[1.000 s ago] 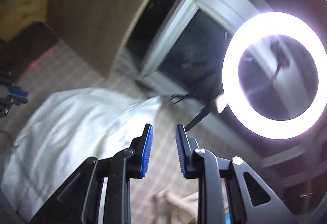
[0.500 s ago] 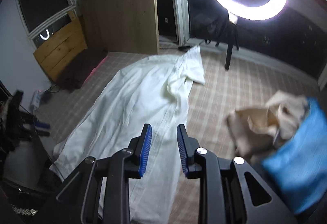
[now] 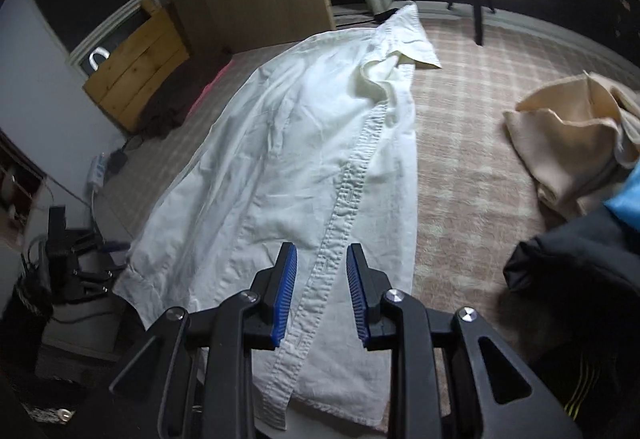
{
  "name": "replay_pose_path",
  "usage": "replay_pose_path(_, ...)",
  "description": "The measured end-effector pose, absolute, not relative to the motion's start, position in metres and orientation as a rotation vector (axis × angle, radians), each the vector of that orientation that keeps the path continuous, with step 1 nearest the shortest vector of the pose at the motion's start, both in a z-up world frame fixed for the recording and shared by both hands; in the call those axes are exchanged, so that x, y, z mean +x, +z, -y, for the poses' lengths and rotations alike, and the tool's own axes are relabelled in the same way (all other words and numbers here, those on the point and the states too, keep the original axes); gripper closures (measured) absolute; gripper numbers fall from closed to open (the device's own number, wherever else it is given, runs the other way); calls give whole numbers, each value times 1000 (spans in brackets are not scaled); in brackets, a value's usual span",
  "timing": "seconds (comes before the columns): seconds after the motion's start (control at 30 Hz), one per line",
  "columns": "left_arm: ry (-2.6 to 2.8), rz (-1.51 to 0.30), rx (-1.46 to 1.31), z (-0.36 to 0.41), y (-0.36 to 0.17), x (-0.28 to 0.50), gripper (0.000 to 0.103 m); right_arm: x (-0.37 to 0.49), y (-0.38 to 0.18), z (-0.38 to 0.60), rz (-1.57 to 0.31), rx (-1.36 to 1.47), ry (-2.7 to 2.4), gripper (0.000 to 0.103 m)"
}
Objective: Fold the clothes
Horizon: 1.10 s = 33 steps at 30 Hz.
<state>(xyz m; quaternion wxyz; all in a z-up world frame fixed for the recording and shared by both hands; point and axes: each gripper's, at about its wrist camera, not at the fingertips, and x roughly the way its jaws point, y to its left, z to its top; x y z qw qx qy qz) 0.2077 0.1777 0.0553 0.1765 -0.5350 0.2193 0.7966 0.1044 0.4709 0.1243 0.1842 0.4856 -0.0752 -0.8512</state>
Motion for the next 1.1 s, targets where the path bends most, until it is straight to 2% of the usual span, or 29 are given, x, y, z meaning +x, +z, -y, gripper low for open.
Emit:
replay_pose_path(0.07,2249,-576,-1506,-184,53,197,72,101,119,-466,175,1378,-2407,74)
replay_pose_path(0.1,2248,-503,-1502,-182,55,193,84,99,115,-465,171,1387,-2410,73)
replay_pose_path(0.13,2241,-412,-1504,-177,58,187,101,96,110,-463,179,1398,-2408,73)
replay_pose_path(0.23,2286,-213,-1512,-154,72,169,102,91,90,-455,191,1450,-2396,73)
replay_pose_path(0.33,2348,75,-1478,-105,98,160,102,87,71,-446,134,1528,-2418,73)
replay_pose_path(0.4,2429,350,-1433,-51,111,160,101,87,63,-442,139,1567,-2417,73)
replay_pose_path(0.43,2534,497,-1456,-17,109,160,96,87,64,-441,142,1570,-2420,73)
replay_pose_path(0.47,2678,599,-1557,23,100,159,95,88,64,-439,145,1572,-2423,73)
replay_pose_path(0.57,2824,546,-1793,76,81,156,94,88,66,-436,150,1580,-2431,73)
replay_pose_path(0.6,2814,535,-1777,78,82,157,92,87,68,-435,148,1583,-2436,73)
replay_pose_path(0.67,2801,493,-1718,71,89,163,81,86,71,-434,144,1584,-2450,73)
replay_pose_path(0.73,2731,485,-1674,51,91,168,61,84,72,-435,153,1593,-2459,73)
replay_pose_path(0.9,2437,501,-1640,-33,70,166,56,80,61,-433,176,1637,-2439,73)
replay_pose_path(0.97,2382,407,-1656,-71,61,165,56,81,59,-429,159,1641,-2432,73)
replay_pose_path(1.1,2472,290,-1677,-59,65,140,56,84,64,-418,85,1598,-2434,73)
